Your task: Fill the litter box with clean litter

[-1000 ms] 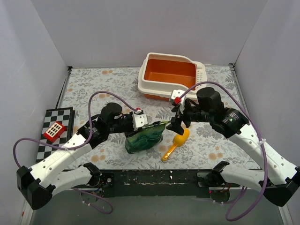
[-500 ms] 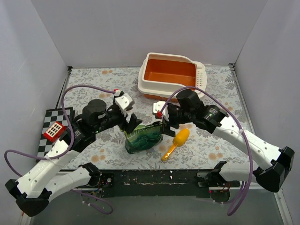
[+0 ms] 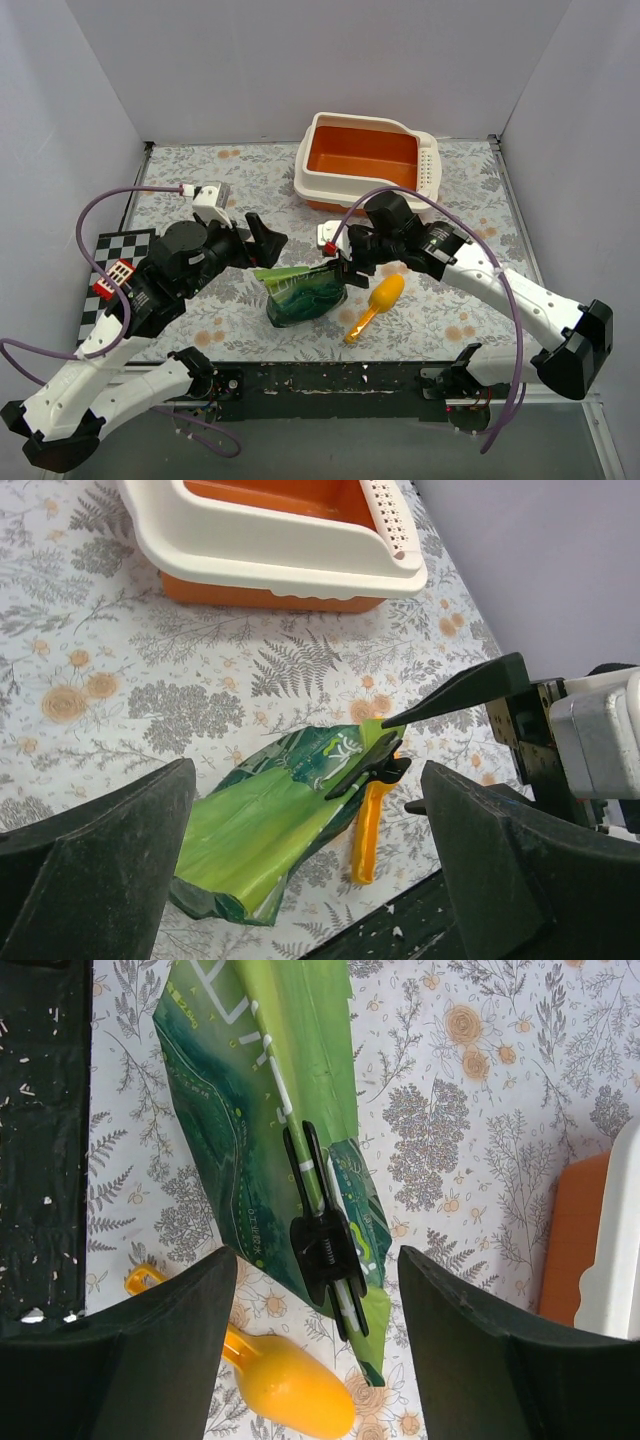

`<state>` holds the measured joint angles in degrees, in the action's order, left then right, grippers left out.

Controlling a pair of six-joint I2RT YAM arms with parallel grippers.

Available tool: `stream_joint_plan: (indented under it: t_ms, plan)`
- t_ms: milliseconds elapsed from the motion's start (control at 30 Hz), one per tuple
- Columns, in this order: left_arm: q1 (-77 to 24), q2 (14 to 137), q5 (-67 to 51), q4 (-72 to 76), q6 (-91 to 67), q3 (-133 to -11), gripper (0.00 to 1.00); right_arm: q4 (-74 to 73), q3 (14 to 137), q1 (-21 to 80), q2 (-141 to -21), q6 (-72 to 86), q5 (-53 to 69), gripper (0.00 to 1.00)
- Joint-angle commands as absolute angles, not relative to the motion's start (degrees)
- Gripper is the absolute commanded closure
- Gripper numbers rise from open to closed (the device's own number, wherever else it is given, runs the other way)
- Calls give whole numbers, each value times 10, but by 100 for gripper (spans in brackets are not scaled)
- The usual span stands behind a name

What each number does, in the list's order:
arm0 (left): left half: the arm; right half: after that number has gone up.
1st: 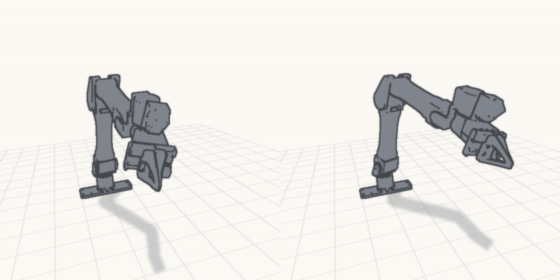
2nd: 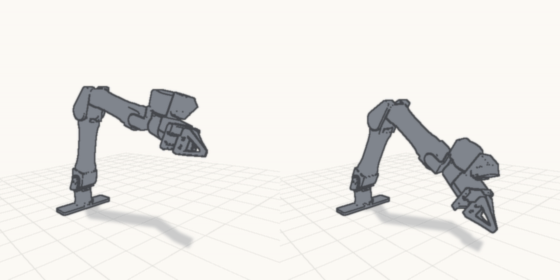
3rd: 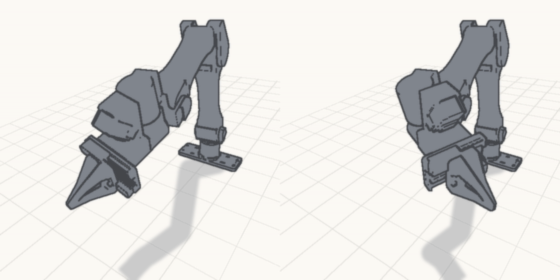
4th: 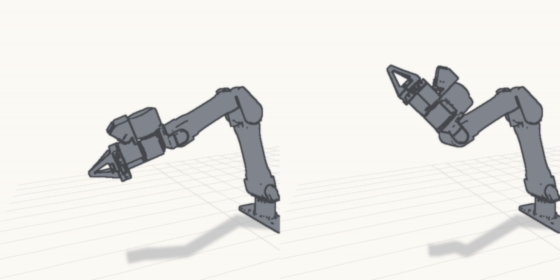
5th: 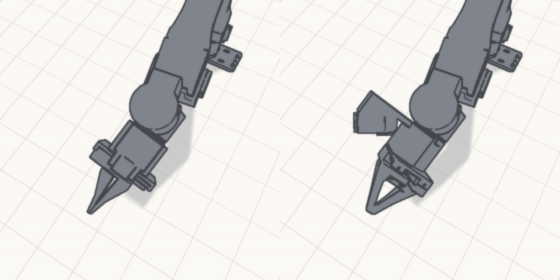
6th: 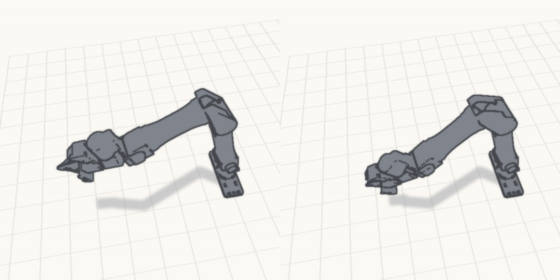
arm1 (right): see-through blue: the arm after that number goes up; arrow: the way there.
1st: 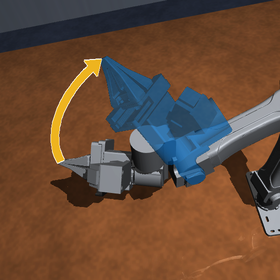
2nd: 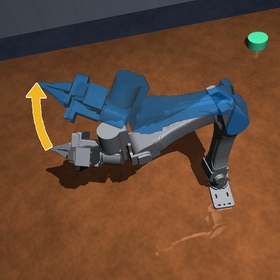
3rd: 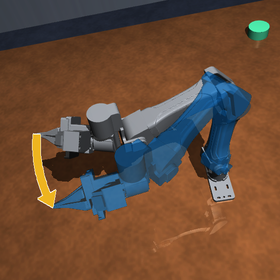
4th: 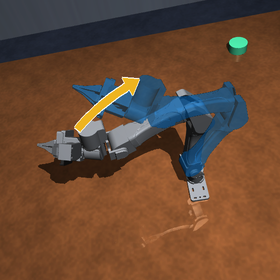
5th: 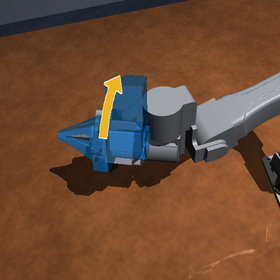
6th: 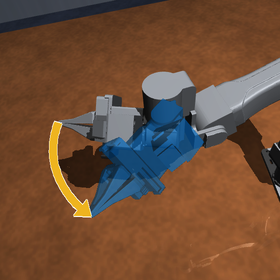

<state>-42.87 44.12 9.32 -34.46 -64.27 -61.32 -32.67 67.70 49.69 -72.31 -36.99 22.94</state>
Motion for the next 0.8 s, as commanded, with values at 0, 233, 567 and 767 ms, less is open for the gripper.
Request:
stream_joint_plan:
  t_ms: [0, 233, 567, 767]
  plan:
    - [-429, 442, 141, -381, -722, -609, 2, -302, 696, 503, -736, -375, 238, 32]
    - [-428, 438, 155, -383, -726, -595, 2, -303, 702, 504, -751, -374, 229, 72]
    - [-429, 437, 206, -413, -744, -597, 2, -271, 673, 504, -656, -326, 119, 99]
    - [-428, 489, 215, -519, -823, -650, 2, -284, 681, 503, -593, -264, -71, 99]
